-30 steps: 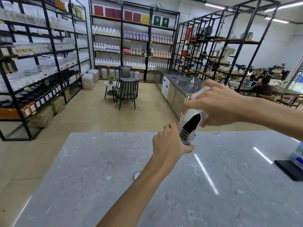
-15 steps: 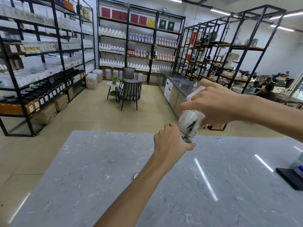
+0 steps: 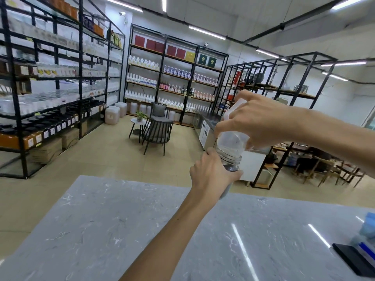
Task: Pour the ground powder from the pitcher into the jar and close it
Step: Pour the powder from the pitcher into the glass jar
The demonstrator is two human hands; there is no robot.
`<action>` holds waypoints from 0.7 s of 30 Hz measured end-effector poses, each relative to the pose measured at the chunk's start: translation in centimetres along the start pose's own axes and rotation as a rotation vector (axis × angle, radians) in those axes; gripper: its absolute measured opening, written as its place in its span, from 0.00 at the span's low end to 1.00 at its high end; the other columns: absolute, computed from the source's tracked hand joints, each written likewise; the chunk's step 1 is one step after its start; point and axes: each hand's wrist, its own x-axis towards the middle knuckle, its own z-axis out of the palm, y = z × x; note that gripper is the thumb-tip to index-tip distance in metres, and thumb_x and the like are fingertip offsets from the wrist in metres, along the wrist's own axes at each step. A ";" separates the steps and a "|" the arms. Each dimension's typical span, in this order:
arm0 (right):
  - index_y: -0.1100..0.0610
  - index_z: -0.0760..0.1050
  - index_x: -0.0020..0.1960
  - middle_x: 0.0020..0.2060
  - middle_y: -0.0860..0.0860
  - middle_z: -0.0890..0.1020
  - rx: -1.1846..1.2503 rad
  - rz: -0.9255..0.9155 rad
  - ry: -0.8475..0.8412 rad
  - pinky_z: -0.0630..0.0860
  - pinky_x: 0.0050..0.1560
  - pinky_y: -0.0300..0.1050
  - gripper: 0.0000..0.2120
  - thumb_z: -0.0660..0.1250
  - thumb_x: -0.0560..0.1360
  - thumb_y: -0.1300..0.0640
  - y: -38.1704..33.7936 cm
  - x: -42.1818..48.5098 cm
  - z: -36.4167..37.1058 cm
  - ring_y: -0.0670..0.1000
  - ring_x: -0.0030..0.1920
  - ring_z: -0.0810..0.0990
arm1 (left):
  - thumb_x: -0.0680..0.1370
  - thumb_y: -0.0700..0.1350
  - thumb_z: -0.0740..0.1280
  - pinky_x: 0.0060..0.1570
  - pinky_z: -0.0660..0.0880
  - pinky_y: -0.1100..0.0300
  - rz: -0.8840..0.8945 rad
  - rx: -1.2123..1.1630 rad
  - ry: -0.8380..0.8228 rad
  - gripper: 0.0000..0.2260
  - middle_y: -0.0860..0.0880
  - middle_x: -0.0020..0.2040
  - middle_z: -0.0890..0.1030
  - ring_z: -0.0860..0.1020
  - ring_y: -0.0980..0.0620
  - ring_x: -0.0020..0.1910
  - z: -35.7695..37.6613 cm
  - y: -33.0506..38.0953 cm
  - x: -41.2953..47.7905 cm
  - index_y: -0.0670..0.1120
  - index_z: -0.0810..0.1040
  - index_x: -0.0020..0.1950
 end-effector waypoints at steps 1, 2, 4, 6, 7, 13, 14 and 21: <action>0.42 0.71 0.61 0.37 0.43 0.84 -0.013 0.008 0.013 0.69 0.64 0.59 0.38 0.83 0.54 0.45 0.3 -0.2 -0.2 0.48 0.38 0.84 | 0.66 0.67 0.74 0.43 0.66 0.55 0.006 -0.005 0.017 0.38 0.47 0.57 0.78 0.79 0.44 0.56 -0.2 0.2 0.1 0.44 0.70 0.64; 0.42 0.71 0.62 0.37 0.43 0.84 -0.015 0.016 0.014 0.68 0.64 0.59 0.38 0.83 0.55 0.45 0.4 -0.4 -0.4 0.49 0.39 0.84 | 0.66 0.67 0.74 0.43 0.66 0.55 0.009 -0.012 0.025 0.37 0.47 0.57 0.78 0.79 0.44 0.56 -0.4 0.4 0.2 0.44 0.70 0.64; 0.42 0.71 0.62 0.37 0.43 0.85 -0.033 0.005 0.033 0.69 0.65 0.59 0.37 0.82 0.56 0.46 0.8 -0.6 -0.8 0.48 0.40 0.84 | 0.66 0.67 0.74 0.43 0.66 0.55 0.017 -0.021 0.031 0.37 0.47 0.58 0.78 0.79 0.44 0.56 -0.6 0.7 0.3 0.44 0.70 0.64; 0.43 0.72 0.62 0.36 0.43 0.84 -0.055 -0.016 0.042 0.71 0.62 0.60 0.37 0.82 0.56 0.45 1.1 -0.8 -1.2 0.47 0.38 0.83 | 0.67 0.67 0.74 0.44 0.66 0.54 0.023 -0.019 0.027 0.38 0.46 0.59 0.78 0.79 0.44 0.57 -0.7 0.9 0.3 0.44 0.70 0.65; 0.43 0.72 0.62 0.35 0.43 0.84 -0.052 -0.021 0.042 0.71 0.61 0.59 0.37 0.82 0.56 0.45 1.2 -0.8 -1.4 0.47 0.37 0.83 | 0.67 0.67 0.74 0.44 0.66 0.54 0.024 -0.022 0.024 0.38 0.46 0.59 0.78 0.79 0.44 0.57 -0.7 1.0 0.3 0.44 0.70 0.65; 0.43 0.73 0.62 0.41 0.44 0.86 -0.063 -0.057 0.058 0.69 0.65 0.62 0.39 0.84 0.54 0.47 1.9 -1.4 -2.3 0.48 0.45 0.86 | 0.66 0.69 0.74 0.45 0.68 0.53 0.045 -0.026 0.025 0.38 0.46 0.60 0.79 0.79 0.44 0.58 -0.8 1.8 0.3 0.44 0.71 0.65; 0.43 0.74 0.62 0.41 0.44 0.86 -0.067 -0.054 0.069 0.68 0.65 0.61 0.39 0.84 0.53 0.47 2.1 -1.5 -2.5 0.48 0.45 0.86 | 0.66 0.69 0.74 0.45 0.68 0.53 0.046 -0.030 0.025 0.38 0.47 0.60 0.79 0.79 0.44 0.58 -0.8 1.9 0.3 0.44 0.71 0.65; 0.43 0.71 0.64 0.42 0.43 0.86 -0.070 -0.020 0.056 0.63 0.70 0.60 0.41 0.84 0.55 0.47 1.8 -2.4 -2.3 0.48 0.46 0.86 | 0.65 0.70 0.73 0.46 0.71 0.52 0.048 -0.080 0.020 0.36 0.49 0.57 0.80 0.80 0.44 0.56 -1.4 1.9 0.2 0.47 0.73 0.63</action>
